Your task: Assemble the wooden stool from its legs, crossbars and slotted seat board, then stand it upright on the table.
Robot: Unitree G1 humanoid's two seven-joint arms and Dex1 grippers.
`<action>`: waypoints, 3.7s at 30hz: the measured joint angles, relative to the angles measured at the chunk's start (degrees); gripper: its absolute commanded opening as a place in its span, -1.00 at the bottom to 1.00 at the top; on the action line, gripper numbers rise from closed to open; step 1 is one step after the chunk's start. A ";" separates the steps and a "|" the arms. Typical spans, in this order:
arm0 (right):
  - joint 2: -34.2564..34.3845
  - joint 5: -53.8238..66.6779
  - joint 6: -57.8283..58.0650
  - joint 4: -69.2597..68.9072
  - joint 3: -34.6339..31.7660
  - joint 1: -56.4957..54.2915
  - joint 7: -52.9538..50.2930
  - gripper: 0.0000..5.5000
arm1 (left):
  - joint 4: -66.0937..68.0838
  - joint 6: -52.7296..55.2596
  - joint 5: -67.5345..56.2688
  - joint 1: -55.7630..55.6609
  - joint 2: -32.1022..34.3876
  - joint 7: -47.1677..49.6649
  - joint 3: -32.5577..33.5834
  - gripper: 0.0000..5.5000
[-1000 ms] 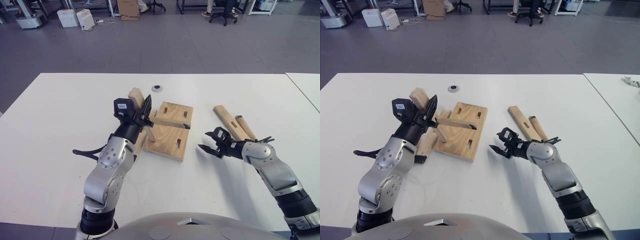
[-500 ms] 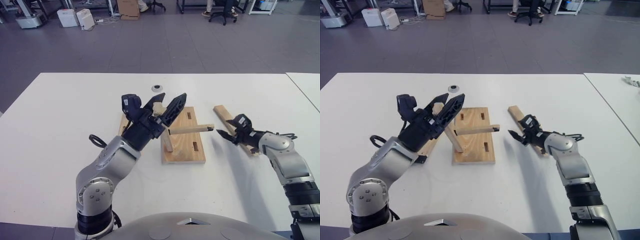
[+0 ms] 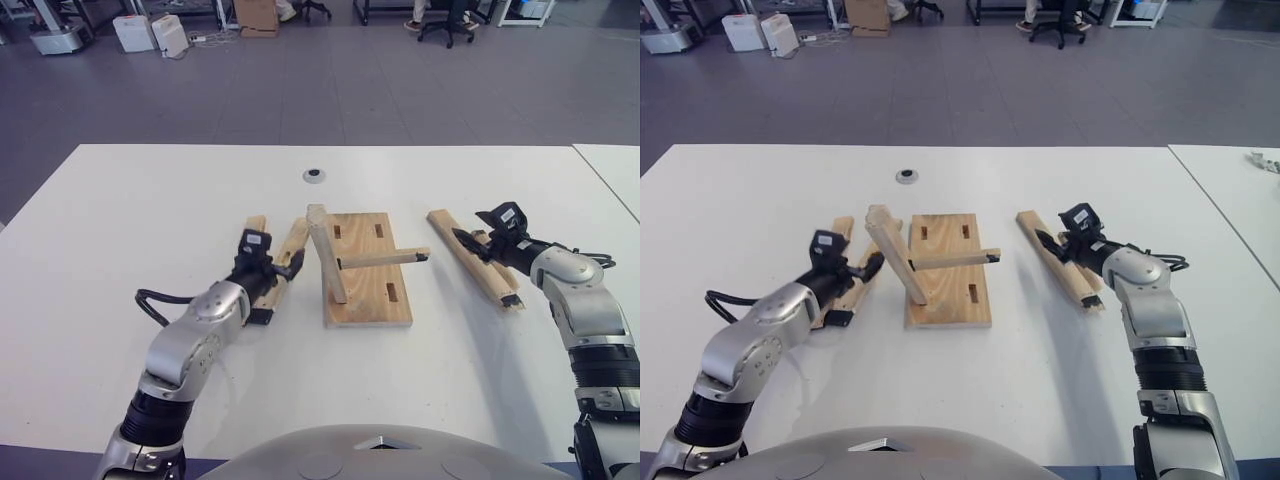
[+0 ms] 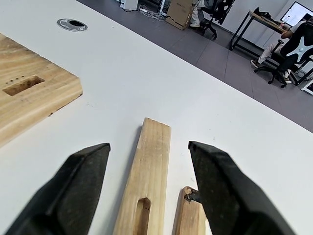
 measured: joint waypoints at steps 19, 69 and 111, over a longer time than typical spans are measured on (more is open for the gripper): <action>9.20 31.48 22.79 -2.62 -12.29 -23.80 0.55 0.09 | -2.94 -3.43 2.40 -19.93 -6.87 -7.08 8.00 -0.24; 17.82 64.62 28.59 -33.38 -26.74 12.77 -40.09 -0.63 | -5.77 -20.12 7.23 -24.08 -8.05 -21.08 8.78 0.53; 2.80 27.24 18.51 -44.45 0.59 17.77 -24.62 0.26 | -0.07 -29.19 19.63 -21.31 -12.61 -15.81 -6.93 0.53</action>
